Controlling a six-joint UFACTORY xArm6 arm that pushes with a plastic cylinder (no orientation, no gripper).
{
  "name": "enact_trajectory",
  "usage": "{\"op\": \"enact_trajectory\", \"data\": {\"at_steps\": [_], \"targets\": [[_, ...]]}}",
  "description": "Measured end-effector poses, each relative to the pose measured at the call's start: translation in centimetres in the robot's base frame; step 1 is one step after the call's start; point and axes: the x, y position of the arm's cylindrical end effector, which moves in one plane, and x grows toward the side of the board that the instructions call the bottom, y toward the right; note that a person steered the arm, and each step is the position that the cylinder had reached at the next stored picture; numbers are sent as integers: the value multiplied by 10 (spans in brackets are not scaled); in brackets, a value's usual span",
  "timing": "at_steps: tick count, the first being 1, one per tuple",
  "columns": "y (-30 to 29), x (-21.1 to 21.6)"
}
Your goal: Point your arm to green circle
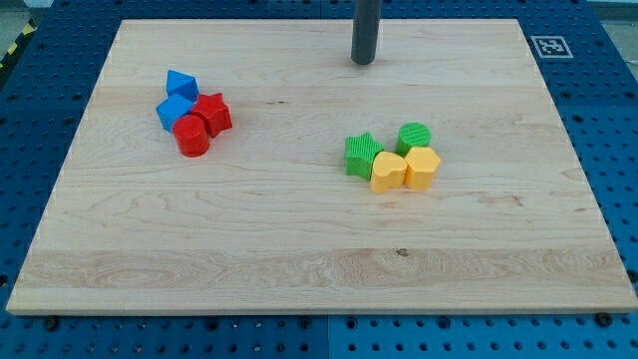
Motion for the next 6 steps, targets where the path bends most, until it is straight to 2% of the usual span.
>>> {"op": "enact_trajectory", "data": {"at_steps": [2, 3, 5, 6], "targets": [[0, 13], [28, 40], [124, 114], [142, 127]]}}
